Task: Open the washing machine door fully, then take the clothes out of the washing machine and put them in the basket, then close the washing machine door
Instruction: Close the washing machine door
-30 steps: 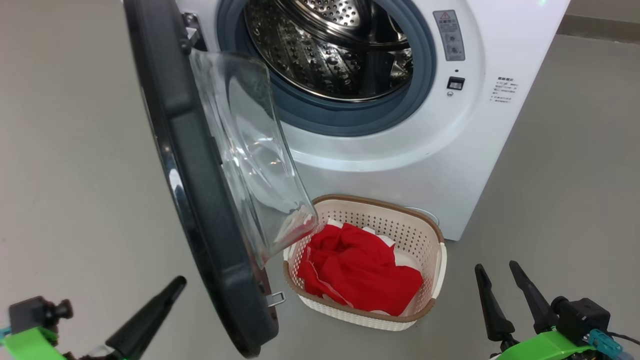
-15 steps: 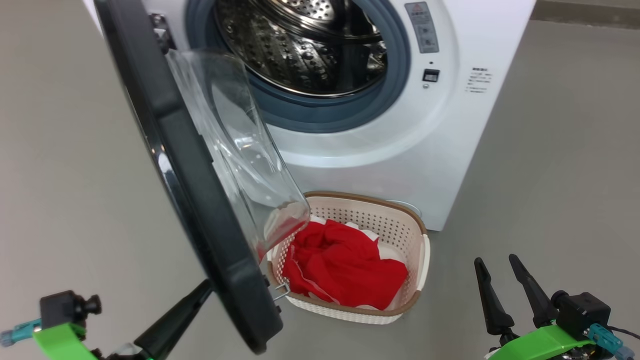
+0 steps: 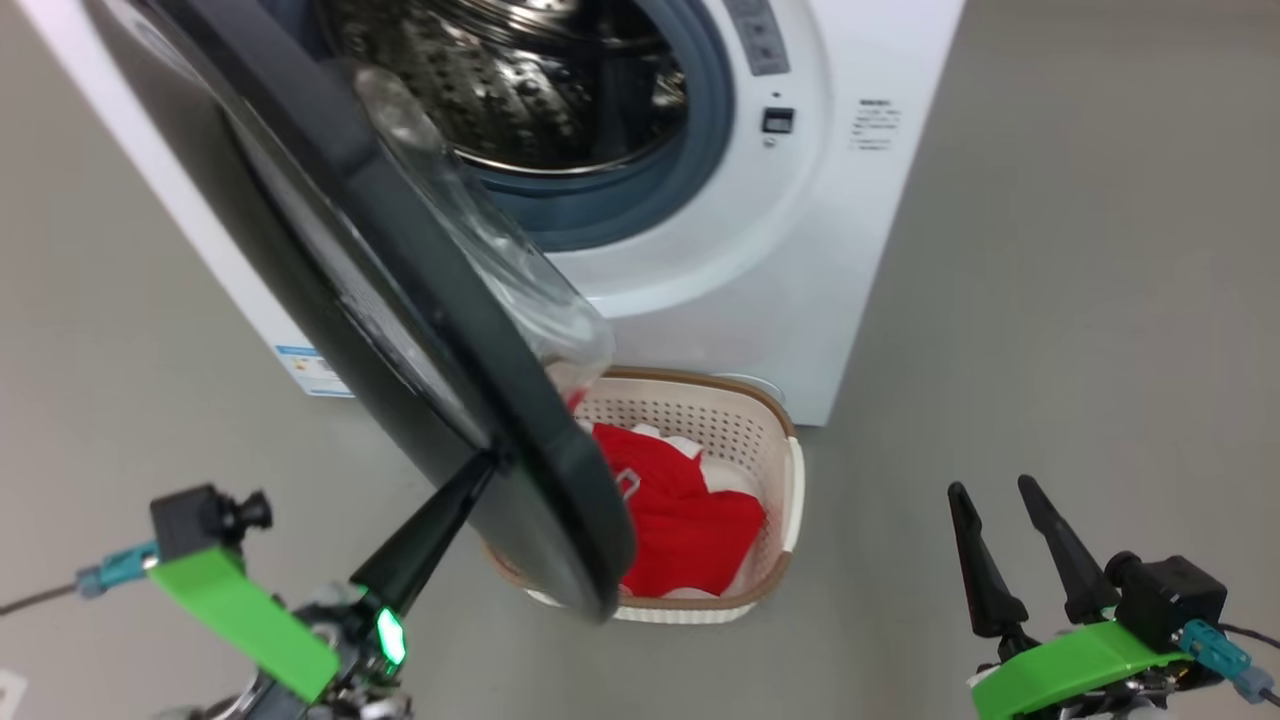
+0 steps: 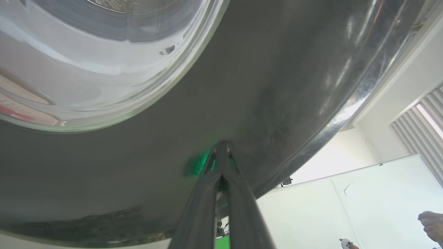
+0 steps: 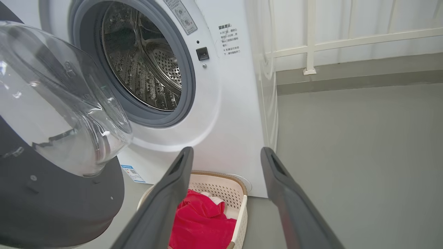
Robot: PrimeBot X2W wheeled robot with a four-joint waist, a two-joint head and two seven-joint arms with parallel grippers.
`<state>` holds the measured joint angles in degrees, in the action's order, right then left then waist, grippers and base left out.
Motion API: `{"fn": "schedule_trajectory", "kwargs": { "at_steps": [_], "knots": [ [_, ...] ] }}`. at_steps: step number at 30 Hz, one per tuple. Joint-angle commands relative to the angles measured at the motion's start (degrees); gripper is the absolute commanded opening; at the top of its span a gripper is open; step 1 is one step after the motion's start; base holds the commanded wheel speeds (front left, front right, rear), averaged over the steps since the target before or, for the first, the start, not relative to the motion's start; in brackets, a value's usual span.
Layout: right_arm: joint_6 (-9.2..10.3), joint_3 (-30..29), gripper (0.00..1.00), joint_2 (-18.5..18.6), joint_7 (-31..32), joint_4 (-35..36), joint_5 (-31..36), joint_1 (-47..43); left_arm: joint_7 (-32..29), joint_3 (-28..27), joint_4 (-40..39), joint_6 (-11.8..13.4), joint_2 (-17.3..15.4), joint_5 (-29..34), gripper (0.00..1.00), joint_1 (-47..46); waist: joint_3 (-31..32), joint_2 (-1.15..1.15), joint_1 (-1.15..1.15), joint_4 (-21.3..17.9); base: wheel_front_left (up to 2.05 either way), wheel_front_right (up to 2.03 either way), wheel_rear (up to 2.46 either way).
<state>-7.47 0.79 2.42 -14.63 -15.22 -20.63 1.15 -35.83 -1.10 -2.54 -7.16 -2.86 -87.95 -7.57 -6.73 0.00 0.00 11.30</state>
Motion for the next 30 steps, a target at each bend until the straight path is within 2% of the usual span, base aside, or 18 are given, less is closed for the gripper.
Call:
{"fn": "schedule_trajectory", "kwargs": {
  "at_steps": [1,7,18,30],
  "knots": [
    [-0.02,1.2,1.0,0.5,-0.4,1.6,-0.3,2.3,1.5,-0.5,-0.9,-0.3,-0.3,0.8,0.0,-3.6,-1.7,0.0,0.0,-2.2,0.0,0.0,0.0],
    [-0.02,0.6,1.0,0.5,-0.4,2.1,-0.7,3.8,7.9,3.0,1.0,-0.3,-0.4,2.5,0.0,-8.7,-4.5,0.0,0.0,-6.2,0.0,0.0,0.0],
    [-0.02,0.6,1.0,0.5,-0.4,2.7,-1.8,5.9,19.1,7.0,6.3,-0.3,-3.0,4.3,0.0,-17.8,-7.8,0.0,0.0,-12.0,0.0,0.0,0.0],
    [-0.02,0.8,1.0,0.5,-0.4,3.0,-3.9,7.2,31.4,10.6,13.4,-0.3,-8.3,5.0,0.0,-27.6,-10.3,0.0,0.0,-18.6,0.0,0.0,0.0]
  ]
}}
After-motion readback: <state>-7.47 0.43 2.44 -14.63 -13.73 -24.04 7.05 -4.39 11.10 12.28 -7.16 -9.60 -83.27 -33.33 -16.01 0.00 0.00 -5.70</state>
